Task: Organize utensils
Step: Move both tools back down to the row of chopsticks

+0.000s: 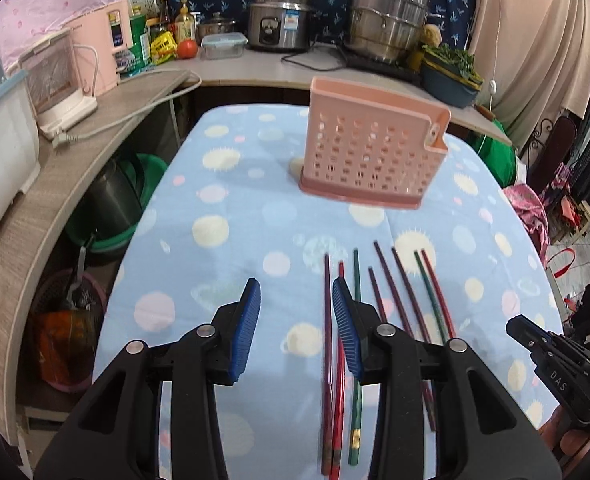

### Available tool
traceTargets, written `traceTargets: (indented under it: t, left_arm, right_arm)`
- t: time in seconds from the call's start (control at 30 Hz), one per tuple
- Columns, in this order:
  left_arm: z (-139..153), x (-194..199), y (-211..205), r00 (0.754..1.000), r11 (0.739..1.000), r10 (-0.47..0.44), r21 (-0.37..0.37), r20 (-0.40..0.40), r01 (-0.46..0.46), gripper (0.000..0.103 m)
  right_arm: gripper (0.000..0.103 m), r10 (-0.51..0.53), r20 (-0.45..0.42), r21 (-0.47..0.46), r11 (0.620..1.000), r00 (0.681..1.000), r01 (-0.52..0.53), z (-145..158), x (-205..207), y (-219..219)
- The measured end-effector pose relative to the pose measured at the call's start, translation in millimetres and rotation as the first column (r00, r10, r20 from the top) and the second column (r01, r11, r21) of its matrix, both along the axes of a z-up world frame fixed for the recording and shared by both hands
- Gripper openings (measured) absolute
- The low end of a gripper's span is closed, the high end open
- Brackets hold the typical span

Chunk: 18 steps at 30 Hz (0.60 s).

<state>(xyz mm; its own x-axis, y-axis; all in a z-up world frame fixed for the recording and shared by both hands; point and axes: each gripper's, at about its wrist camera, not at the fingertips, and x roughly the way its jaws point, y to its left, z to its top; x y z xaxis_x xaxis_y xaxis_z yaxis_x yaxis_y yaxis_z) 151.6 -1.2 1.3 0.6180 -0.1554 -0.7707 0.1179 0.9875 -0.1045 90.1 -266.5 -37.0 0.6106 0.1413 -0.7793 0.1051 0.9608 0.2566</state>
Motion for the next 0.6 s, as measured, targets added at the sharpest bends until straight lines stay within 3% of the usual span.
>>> traceTargets:
  t: [0.33,0.6]
  left_arm:
    - [-44,-31,-1,0.994,1.0,-0.003,0.006,-0.106,0.004,0.036]
    - [-59,-44,-3,0.99,1.0,-0.009,0.013,-0.144,0.011,0.036]
  right_arm:
    - [0.01,0.026,-0.081,0.005,1.0,0.996,-0.026,-33,-31,12]
    - [0.01,0.05,-0.111,0.005,0.999,0.993,-0.049,-45,-39,22]
